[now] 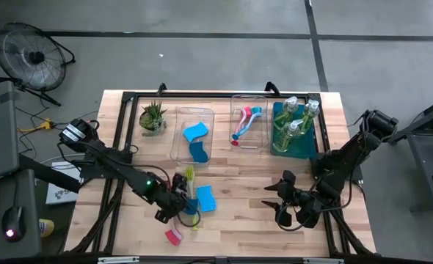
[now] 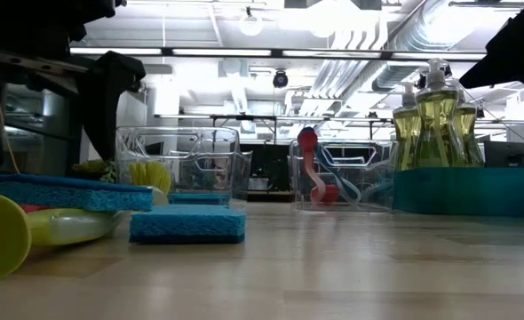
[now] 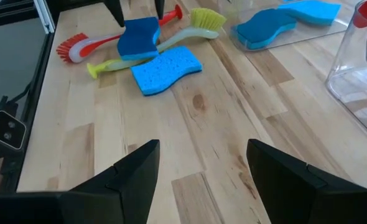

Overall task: Pick & Place Kitchen Sink Supplies
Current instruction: Put the left blue dishwashing sponge into the left transparent bin

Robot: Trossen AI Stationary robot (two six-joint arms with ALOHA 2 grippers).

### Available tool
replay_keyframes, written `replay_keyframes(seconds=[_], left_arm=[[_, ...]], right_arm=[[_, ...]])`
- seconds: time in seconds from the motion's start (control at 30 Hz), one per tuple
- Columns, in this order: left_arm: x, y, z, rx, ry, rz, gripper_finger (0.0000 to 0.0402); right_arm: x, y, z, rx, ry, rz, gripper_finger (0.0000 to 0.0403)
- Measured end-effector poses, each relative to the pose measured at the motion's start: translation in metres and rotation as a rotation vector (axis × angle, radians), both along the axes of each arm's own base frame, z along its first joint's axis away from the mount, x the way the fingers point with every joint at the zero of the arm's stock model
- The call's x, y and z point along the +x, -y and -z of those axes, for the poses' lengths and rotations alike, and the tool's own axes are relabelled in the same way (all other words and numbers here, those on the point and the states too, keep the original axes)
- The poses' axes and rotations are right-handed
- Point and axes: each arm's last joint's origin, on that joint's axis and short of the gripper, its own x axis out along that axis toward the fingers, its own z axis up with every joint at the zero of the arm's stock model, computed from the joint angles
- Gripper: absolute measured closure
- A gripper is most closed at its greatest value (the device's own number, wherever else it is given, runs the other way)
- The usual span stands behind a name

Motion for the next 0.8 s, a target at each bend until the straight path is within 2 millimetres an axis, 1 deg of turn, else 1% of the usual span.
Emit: replay_keyframes(seconds=[0.2, 0.43, 0.67, 0.73, 0.8], left_arm=[[-0.001, 0.001, 0.000, -0.013, -0.033, 0.040, 0.0041], [-0.003, -0.002, 0.001, 0.046, -0.037, 0.019, 0.0041], [0.002, 0.002, 0.006, 0.012, -0.026, 0.002, 0.0041], [0.004, 0.005, 0.008, -0.026, -0.025, 0.017, 0.0041], [0.004, 0.005, 0.011, -0.035, -0.055, 0.029, 0.0041]], right_arm=[[0.000, 0.000, 0.000, 0.006, -0.002, -0.002, 0.0167], [0.000, 0.000, 0.000, 0.005, -0.002, -0.002, 0.0167], [0.000, 0.000, 0.000, 0.005, -0.004, -0.003, 0.0167], [0.000, 0.000, 0.000, 0.004, -0.005, -0.003, 0.0167], [0.000, 0.000, 0.000, 0.004, -0.006, -0.003, 0.0167]])
